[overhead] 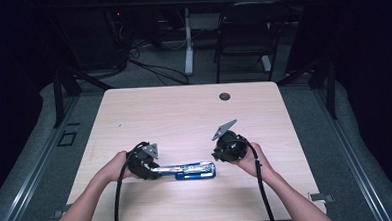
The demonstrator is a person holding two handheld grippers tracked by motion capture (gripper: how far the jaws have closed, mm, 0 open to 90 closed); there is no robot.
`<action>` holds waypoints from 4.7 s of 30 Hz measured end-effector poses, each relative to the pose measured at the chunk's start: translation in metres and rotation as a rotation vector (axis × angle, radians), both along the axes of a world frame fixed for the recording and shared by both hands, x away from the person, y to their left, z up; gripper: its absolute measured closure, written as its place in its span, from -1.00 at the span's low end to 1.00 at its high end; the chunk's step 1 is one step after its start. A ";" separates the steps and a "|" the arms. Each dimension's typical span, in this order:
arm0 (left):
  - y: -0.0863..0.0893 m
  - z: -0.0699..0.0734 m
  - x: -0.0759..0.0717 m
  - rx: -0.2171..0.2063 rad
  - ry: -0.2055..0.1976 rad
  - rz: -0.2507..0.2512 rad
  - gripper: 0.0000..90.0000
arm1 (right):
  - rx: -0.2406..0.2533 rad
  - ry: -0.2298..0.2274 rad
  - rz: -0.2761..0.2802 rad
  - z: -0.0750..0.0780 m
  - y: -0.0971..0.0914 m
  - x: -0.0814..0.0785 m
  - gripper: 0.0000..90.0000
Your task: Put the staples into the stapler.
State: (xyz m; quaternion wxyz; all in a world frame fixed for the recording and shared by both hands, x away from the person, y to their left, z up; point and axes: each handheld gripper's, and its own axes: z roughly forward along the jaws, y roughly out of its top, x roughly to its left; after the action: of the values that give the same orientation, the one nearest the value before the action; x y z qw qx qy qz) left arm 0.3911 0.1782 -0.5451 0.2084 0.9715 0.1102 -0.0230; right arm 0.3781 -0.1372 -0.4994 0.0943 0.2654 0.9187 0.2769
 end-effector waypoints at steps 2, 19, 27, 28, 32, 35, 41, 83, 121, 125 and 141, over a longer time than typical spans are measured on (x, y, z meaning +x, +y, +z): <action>0.000 0.000 0.001 0.001 0.000 -0.001 0.34 | 0.008 -0.005 0.007 0.001 0.003 0.001 0.75; -0.001 -0.002 0.006 0.002 0.008 -0.013 0.34 | 0.058 0.020 0.174 0.004 0.022 0.003 0.75; 0.000 -0.003 0.006 0.000 0.012 -0.012 0.33 | 0.050 0.047 0.217 -0.002 0.026 0.003 0.75; 0.000 -0.003 0.006 0.000 0.012 -0.012 0.33 | 0.053 0.050 0.216 -0.003 0.027 0.003 0.75; 0.000 -0.003 0.007 0.001 0.018 -0.012 0.33 | 0.043 0.062 0.227 -0.005 0.025 0.005 0.75; -0.001 -0.003 0.006 0.000 0.016 -0.010 0.33 | 0.040 0.064 0.233 -0.007 0.025 0.005 0.75; -0.001 -0.003 0.006 0.000 0.017 -0.009 0.33 | 0.037 0.059 0.246 -0.007 0.024 0.005 0.75; -0.003 -0.004 0.006 0.015 0.023 -0.008 0.34 | -0.100 0.012 0.429 -0.004 0.034 0.008 0.75; -0.004 -0.006 0.006 0.019 0.022 -0.001 0.31 | -0.076 0.020 0.418 -0.015 0.044 0.010 0.74; -0.005 -0.006 0.006 0.025 0.024 -0.003 0.31 | -0.082 0.025 0.411 -0.017 0.046 0.010 0.73; -0.005 -0.006 0.006 0.028 0.022 0.000 0.30 | -0.117 0.053 0.405 -0.027 0.045 0.012 0.60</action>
State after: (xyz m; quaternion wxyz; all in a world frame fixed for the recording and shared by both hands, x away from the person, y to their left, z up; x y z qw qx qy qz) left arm 0.3973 0.1732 -0.5510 0.1936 0.9740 0.1128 -0.0323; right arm 0.3900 -0.0918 -0.5266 0.0277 0.0768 0.9699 0.2295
